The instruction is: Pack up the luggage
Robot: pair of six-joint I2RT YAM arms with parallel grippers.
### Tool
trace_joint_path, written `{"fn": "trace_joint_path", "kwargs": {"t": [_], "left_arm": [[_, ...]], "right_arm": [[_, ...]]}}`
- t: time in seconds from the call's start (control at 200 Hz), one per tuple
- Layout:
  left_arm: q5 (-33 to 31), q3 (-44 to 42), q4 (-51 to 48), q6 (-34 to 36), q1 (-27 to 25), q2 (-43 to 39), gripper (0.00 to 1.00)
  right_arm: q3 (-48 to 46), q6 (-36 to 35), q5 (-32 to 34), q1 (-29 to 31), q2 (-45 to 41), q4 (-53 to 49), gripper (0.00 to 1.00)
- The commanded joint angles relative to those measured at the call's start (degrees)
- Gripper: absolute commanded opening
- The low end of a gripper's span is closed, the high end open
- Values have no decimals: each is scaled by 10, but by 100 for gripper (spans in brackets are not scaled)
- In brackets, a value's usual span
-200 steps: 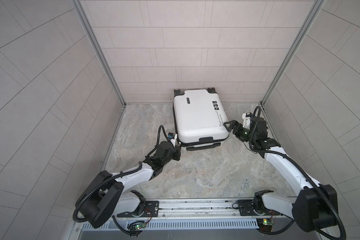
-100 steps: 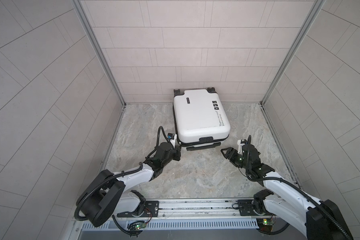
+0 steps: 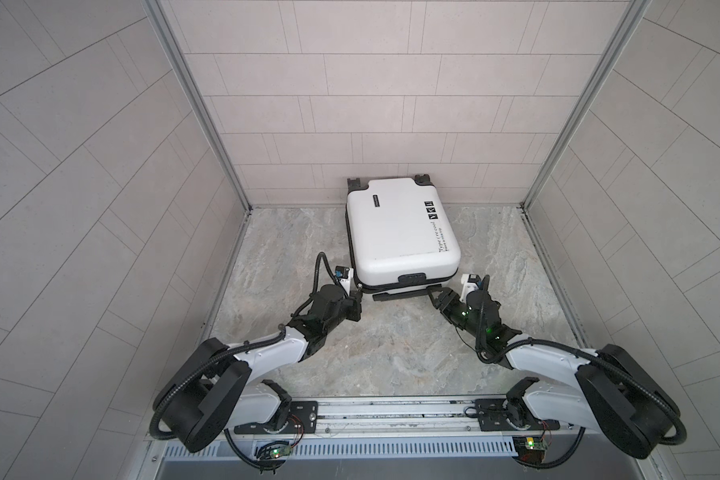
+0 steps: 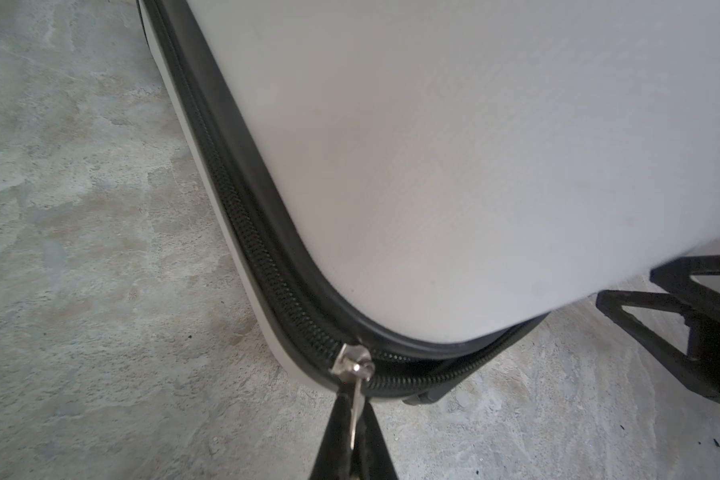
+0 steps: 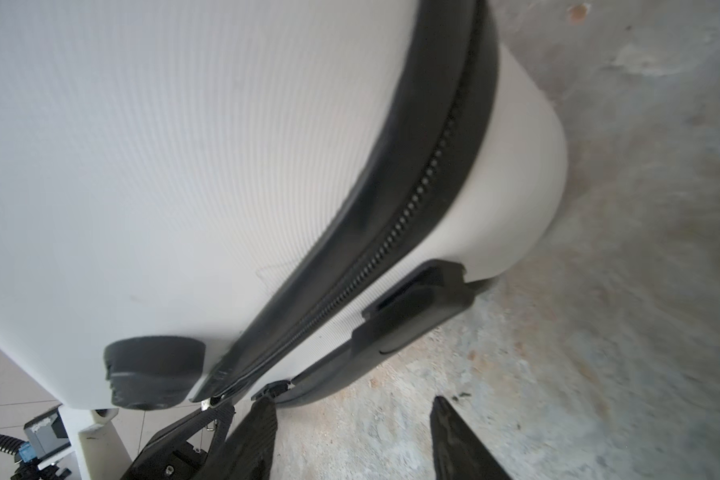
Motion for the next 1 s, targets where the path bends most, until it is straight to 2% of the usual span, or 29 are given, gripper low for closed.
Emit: {"fn": "trace_joint_path", "kwargs": {"t": [0.0, 0.265, 0.385, 0.66, 0.896, 0.991], "left_arm": [[8, -8, 26, -1, -6, 1, 0], [15, -10, 29, -3, -7, 3, 0], [17, -11, 31, -6, -9, 7, 0], [20, -11, 31, -8, -15, 8, 0], [24, -12, 11, 6, -18, 6, 0], [23, -11, -8, 21, -19, -5, 0]], "right_arm": [[7, 36, 16, 2, 28, 74, 61], [2, 75, 4, 3, 121, 171, 59], [7, 88, -3, 4, 179, 227, 52], [-1, 136, -3, 3, 319, 421, 47], [2, 134, 12, 6, 333, 424, 22], [6, 133, 12, 6, 327, 424, 4]]}}
